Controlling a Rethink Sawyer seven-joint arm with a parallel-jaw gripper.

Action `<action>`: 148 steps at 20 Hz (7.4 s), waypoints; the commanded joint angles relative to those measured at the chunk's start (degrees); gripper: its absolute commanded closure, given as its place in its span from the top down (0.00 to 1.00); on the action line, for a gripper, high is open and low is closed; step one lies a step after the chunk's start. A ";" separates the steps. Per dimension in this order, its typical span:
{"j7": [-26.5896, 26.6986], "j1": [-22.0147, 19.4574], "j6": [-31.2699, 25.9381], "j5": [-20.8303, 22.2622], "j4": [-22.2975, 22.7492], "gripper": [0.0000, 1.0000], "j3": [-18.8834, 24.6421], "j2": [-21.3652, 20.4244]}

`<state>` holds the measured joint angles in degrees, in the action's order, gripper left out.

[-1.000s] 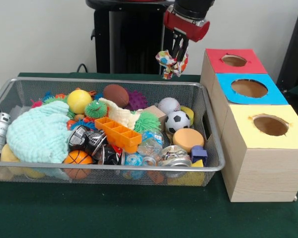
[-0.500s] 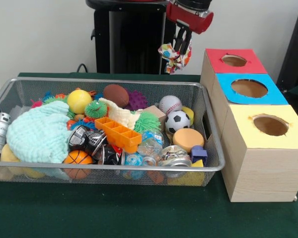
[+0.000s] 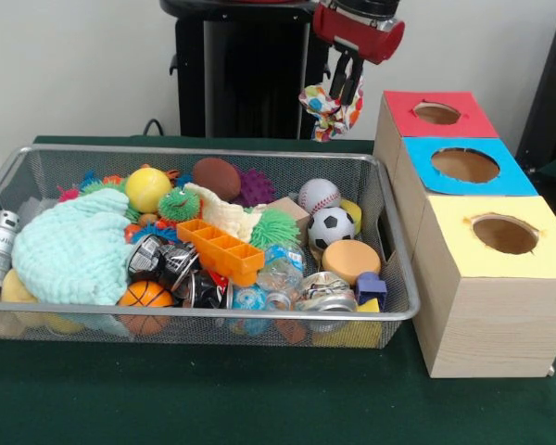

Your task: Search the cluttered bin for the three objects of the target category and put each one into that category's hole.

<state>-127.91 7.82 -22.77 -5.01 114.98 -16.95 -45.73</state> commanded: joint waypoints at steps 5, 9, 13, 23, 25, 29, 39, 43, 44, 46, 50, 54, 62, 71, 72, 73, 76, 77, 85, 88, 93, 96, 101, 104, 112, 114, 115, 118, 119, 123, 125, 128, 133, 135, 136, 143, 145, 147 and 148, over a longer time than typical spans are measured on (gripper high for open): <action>-3.80 -1.19 -6.38 -1.16 -4.69 0.00 5.95 -2.02; -4.52 -0.67 -6.49 -1.42 -4.97 0.00 5.90 -1.96; -4.79 -0.17 -7.50 -1.27 -5.38 0.00 5.33 -2.48; -4.52 0.96 -9.72 -0.50 -6.79 0.00 4.27 -5.00; -4.89 1.07 -10.24 -1.13 -6.41 0.00 4.65 -5.99; -5.50 1.69 -8.33 -1.81 -5.52 0.00 5.44 -7.27; -8.78 4.56 -6.46 -3.12 -6.44 0.00 5.18 -6.67; -10.19 6.41 -7.58 -3.64 -6.96 0.00 4.04 -6.64; -10.38 6.86 -8.15 -3.81 -7.23 0.00 3.77 -6.70; -10.79 7.76 -9.07 -4.18 -7.93 0.00 3.31 -6.57; -10.62 7.96 -9.67 -5.30 -9.51 0.00 3.45 -5.40; -10.54 8.22 -8.18 -6.46 -10.27 0.00 3.94 -4.81; -9.15 7.50 -5.55 -7.97 -11.56 0.00 4.79 -4.09; -8.86 6.30 0.01 -10.42 -10.16 0.00 6.49 -2.95; -8.83 6.32 0.60 -10.53 -10.17 0.00 6.45 -3.08; -8.86 6.47 1.71 -10.31 -10.20 0.00 6.14 -3.16; -9.39 7.54 3.83 -9.77 -10.94 0.00 4.67 -3.14; -9.37 7.61 3.63 -9.92 -11.05 0.00 4.64 -3.26; -9.69 5.43 10.76 -12.14 -8.81 0.00 9.03 -3.64; -9.28 6.22 11.84 -11.34 -10.16 0.00 7.37 -3.64; -9.11 7.94 12.42 -11.30 -13.24 0.00 5.68 -3.15; -8.87 8.30 12.55 -11.27 -14.18 0.00 5.41 -3.17; -9.01 10.63 13.32 -10.82 -17.33 0.00 1.56 -1.22; -8.05 10.25 11.61 -10.66 -19.59 0.00 1.53 -0.73; -3.58 3.42 8.67 -9.47 -19.64 0.00 8.25 1.73; -2.42 1.18 8.97 -9.11 -19.62 0.00 10.55 2.96; -2.45 0.60 9.46 -8.91 -19.62 0.00 11.15 3.60; -3.15 0.10 9.20 -8.70 -19.06 0.00 11.58 4.50; -3.05 -0.39 9.14 -8.57 -18.64 0.00 12.19 4.44; -3.69 -0.54 8.98 -8.31 -18.37 0.00 12.27 5.23; -3.76 -0.51 8.42 -8.27 -18.53 0.00 12.12 5.29; -4.01 0.60 5.50 -8.43 -19.15 0.00 10.52 4.46; -5.83 3.02 3.74 -9.15 -19.65 0.00 8.30 4.25; -6.36 3.58 2.53 -9.67 -20.08 0.00 8.12 4.34; -6.59 3.96 1.67 -9.84 -20.49 0.00 7.78 4.35; -8.36 6.72 -2.53 -10.32 -22.27 0.00 5.26 4.55; -8.95 7.65 -3.26 -10.31 -22.27 0.00 4.55 4.99; -9.79 8.18 -1.37 -10.66 -21.72 0.00 4.39 6.02; -10.07 8.59 -1.74 -10.56 -22.02 0.00 3.81 6.29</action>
<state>-127.91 15.94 -18.45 -14.64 95.30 -12.50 -42.10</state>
